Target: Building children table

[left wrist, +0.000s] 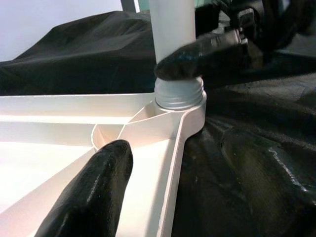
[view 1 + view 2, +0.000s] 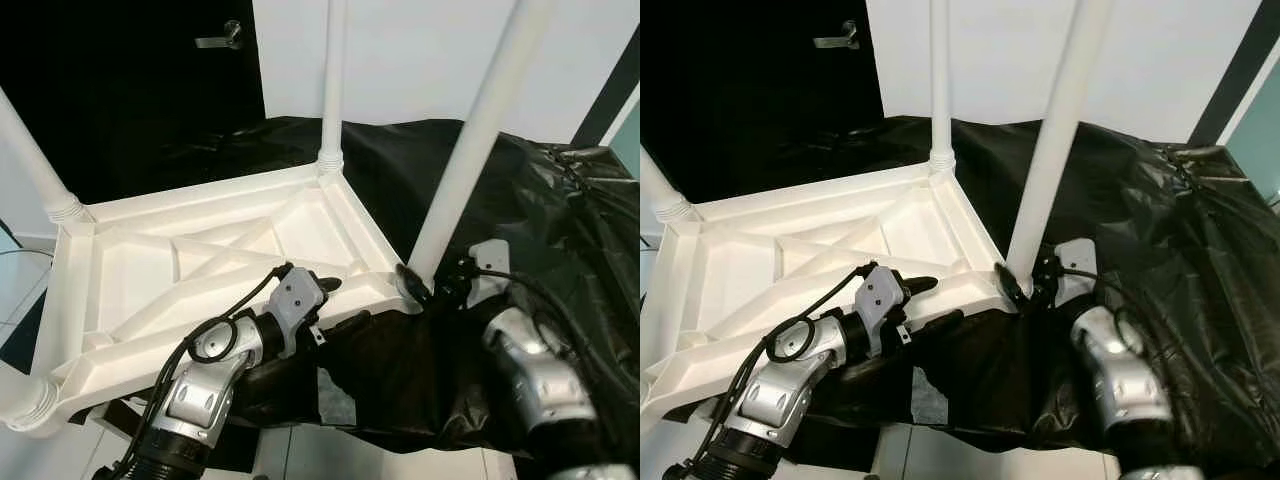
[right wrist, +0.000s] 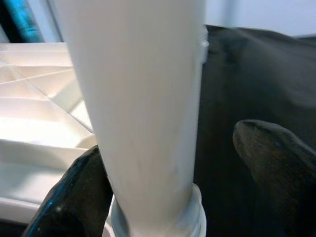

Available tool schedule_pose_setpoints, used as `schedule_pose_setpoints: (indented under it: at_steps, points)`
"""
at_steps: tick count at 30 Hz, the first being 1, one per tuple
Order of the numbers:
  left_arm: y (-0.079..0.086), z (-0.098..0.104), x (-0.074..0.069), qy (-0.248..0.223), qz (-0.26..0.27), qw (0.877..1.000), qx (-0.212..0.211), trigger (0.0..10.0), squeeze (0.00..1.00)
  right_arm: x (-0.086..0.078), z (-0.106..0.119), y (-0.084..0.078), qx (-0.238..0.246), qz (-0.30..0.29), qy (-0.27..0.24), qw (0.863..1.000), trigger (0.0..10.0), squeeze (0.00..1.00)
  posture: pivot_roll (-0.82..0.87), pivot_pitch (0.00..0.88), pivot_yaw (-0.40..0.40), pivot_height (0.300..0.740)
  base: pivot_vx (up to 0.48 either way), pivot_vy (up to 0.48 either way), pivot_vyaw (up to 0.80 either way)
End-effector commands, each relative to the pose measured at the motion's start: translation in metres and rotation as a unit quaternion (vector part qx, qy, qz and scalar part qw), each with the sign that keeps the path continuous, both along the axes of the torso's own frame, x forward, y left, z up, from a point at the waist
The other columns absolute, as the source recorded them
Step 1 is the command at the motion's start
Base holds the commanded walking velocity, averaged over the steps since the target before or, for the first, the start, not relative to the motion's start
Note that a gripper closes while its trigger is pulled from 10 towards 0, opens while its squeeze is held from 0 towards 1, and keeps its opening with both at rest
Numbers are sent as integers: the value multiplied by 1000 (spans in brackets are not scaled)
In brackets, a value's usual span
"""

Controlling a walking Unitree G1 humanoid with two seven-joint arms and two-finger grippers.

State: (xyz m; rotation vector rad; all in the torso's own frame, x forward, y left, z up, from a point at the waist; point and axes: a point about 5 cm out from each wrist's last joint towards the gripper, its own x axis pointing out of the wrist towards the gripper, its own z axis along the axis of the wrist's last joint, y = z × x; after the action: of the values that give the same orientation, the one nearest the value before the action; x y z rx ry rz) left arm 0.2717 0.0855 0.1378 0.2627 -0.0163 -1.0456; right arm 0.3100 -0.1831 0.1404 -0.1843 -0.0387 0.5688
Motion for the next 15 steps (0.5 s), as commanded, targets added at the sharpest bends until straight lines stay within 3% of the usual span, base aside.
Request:
schedule_pose_setpoints:
  at_steps: [1, 7, 8, 15]
  points:
    - [-1, 0, 5, -3, 10, 1000, 7, 10000, 0, 3, -6, 5, -16, 41, 20, 999, 10000, 0, 37, 0, 24, 740, 0, 0, 0]
    - [-1, 4, 7, -11, 6, 1000, 10, 10000, 0, 7, -8, -1, -39, 63, 34, 997, 9725, 0, 64, 0, 18, 740, 0, 0, 0]
    - [0, 6, 8, -14, 9, 1000, 10, 10000, 0, 7, -10, -4, -48, 65, 37, 996, 0, 0, 75, 0, 11, 740, 0, 0, 0]
    - [6, 4, 6, -12, 22, 1000, 11, 10000, 0, 5, -11, -13, -41, 70, 45, 996, 0, 0, 74, 0, 5, 740, 0, 0, 0]
